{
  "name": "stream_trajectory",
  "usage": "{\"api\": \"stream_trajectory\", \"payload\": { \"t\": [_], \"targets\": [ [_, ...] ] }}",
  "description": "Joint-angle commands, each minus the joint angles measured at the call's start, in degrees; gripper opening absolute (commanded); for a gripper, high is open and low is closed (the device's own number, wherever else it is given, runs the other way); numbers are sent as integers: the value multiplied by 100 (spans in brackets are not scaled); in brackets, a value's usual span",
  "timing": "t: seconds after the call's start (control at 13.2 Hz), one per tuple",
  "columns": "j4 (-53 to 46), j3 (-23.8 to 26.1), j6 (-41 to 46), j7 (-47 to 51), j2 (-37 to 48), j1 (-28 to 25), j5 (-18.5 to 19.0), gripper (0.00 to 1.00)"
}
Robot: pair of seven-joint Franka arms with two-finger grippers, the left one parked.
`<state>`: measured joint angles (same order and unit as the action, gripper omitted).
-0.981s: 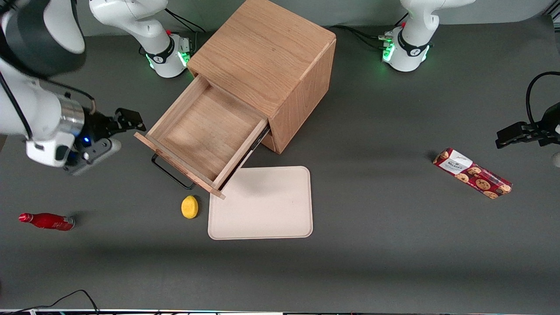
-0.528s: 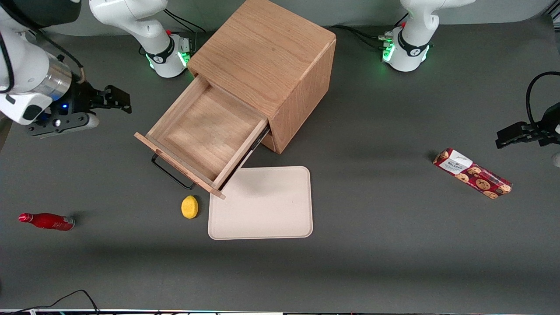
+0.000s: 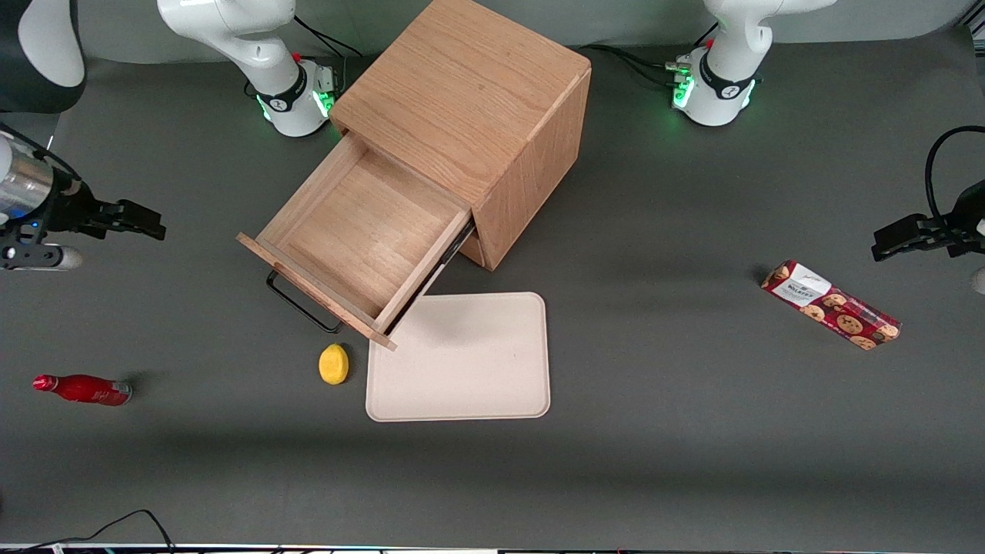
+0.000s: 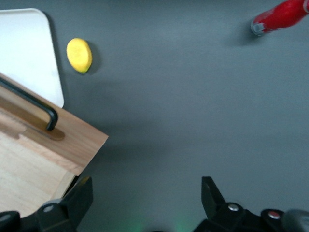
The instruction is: Open upper drawer
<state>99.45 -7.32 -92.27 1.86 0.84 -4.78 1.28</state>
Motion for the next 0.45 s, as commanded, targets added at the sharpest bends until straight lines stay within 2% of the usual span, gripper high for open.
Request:
{"api": "stream_trajectory", "payload": {
  "t": [0.0,0.38],
  "targets": [
    [-172,55,16,78,-67,29,144,100],
    [-330,55,68,140,-67,64,135,100]
  ]
}}
